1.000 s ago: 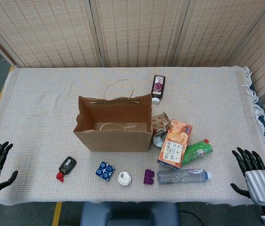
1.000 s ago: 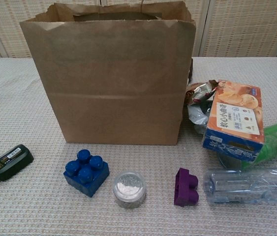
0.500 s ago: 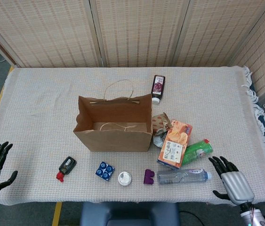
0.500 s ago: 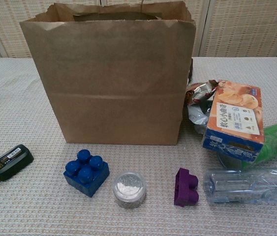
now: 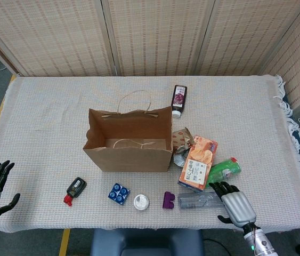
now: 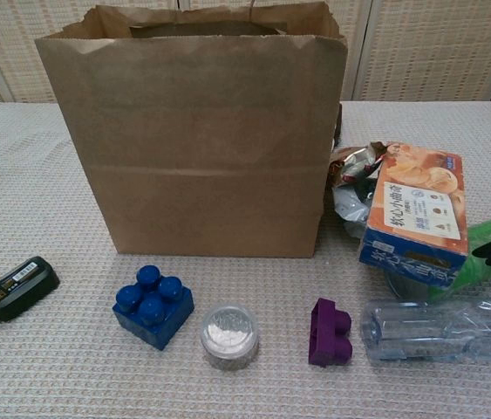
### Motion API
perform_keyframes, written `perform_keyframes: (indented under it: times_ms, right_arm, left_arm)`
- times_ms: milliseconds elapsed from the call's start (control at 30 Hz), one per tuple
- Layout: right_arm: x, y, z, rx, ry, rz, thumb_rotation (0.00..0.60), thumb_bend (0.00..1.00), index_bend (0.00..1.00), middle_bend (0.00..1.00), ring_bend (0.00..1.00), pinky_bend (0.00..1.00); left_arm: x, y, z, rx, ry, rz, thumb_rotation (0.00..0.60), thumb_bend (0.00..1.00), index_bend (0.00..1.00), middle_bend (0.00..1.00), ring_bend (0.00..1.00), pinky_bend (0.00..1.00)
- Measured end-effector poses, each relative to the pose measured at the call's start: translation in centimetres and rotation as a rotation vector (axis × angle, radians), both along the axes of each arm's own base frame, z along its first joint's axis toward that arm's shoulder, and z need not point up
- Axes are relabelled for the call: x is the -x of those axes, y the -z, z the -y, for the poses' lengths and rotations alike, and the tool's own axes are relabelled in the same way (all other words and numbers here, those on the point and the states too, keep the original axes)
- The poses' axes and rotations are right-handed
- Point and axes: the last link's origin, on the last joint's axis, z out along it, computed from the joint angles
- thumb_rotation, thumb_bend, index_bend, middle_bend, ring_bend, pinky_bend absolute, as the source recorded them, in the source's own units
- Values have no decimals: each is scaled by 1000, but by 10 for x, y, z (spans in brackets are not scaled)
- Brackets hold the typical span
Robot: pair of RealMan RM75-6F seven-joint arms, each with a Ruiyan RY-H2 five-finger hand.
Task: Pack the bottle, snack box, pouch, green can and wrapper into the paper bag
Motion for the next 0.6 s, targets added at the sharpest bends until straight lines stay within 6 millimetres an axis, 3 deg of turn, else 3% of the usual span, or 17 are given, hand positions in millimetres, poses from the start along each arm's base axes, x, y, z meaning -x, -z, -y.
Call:
perform_keyframes:
  times_ms: [600]
  right_arm:
    - [-12, 34, 8, -64, 16, -2, 600, 66, 231, 264, 221, 331]
  left_arm:
    - [0, 0, -1, 4, 1, 2, 600, 325, 0, 0, 0, 0]
